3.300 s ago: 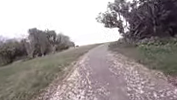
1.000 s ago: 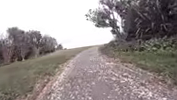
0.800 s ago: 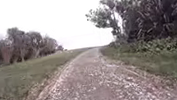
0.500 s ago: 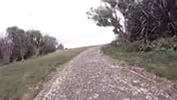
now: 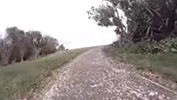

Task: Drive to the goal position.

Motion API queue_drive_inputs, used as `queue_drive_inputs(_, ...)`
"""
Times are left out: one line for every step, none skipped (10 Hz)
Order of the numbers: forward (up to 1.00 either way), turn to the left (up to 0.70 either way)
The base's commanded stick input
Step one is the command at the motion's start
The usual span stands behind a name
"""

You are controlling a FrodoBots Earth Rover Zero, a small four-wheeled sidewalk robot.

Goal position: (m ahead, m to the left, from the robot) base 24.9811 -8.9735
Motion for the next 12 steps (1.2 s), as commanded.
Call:
queue_drive_inputs(0.85,0.00)
queue_drive_inputs(0.85,-0.05)
queue_drive_inputs(0.85,-0.14)
queue_drive_inputs(0.85,-0.27)
queue_drive_inputs(0.85,-0.32)
queue_drive_inputs(0.85,-0.27)
queue_drive_inputs(0.85,0.00)
queue_drive_inputs(0.85,0.00)
queue_drive_inputs(0.85,0.00)
queue_drive_inputs(0.85,0.00)
queue_drive_inputs(0.85,0.00)
queue_drive_inputs(0.85,0.00)
